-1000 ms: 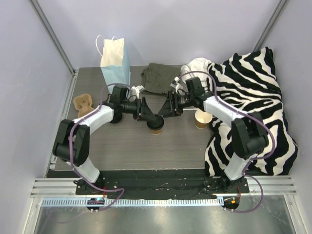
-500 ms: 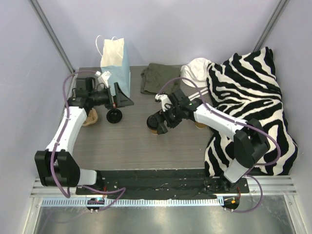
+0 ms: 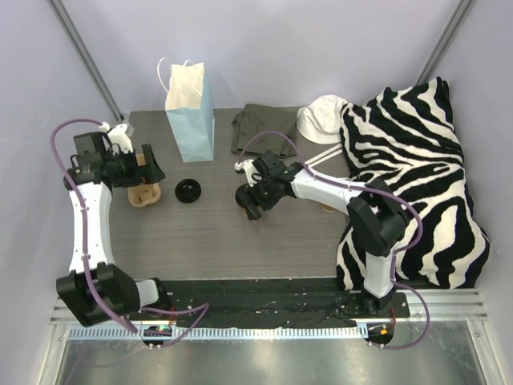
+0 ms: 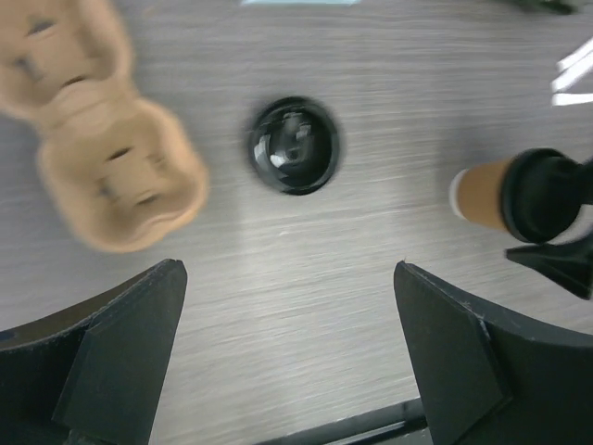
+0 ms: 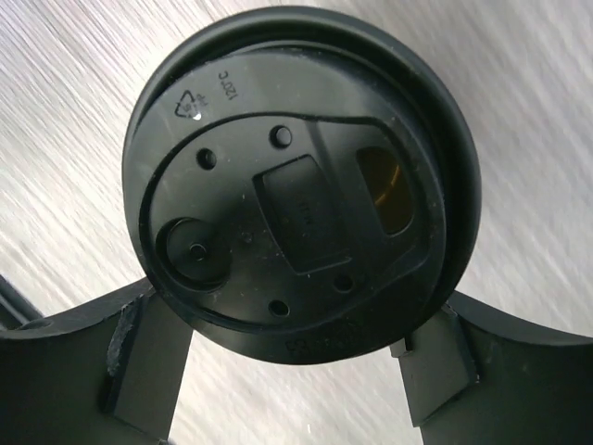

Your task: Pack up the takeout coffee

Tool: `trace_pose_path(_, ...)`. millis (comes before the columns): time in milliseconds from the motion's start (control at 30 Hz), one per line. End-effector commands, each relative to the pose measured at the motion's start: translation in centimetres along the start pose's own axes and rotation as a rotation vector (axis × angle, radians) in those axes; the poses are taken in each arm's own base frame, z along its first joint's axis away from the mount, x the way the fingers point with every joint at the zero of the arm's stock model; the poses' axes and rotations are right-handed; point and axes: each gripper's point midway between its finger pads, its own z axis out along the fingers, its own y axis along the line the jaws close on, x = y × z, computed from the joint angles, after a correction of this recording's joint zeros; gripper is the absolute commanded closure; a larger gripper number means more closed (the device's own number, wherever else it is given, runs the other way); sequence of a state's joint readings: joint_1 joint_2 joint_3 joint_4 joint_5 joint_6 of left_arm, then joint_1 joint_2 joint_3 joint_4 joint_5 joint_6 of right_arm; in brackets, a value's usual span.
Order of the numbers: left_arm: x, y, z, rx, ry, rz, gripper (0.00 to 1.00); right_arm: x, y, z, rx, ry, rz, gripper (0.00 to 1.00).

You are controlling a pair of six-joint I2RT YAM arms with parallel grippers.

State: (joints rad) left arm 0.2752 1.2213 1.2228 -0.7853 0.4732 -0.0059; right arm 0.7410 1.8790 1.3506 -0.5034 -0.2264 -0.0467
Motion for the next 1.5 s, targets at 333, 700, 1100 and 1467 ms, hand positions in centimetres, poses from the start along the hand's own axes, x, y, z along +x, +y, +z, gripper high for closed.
trace_pose_path(333,-0.3,8.8,2.7,-0.078,0.161,-0.145,0.14,-9.5,1.3,2.8,0.003,-0.230,-0.061,0.16)
trace_pose_path(700,-0.7,11.2,8.6,-0.114,0.232,-0.148,0.47,-12.2,2.2,3.2,-0.044,-0.276,-0.061,0.15)
trace_pose_path(1100,1.5,10.7,12.8,-0.260,0.304,-0.062,0.50,-12.1,5.0,-3.8,-0.126,-0.321,-0.042,0.09)
trace_pose_path(1467,3.3,11.9,14.4,-0.375,0.376,-0.013,0.54,-13.0,6.2,-7.5,-0.157,-0.372,-0.053,0.10)
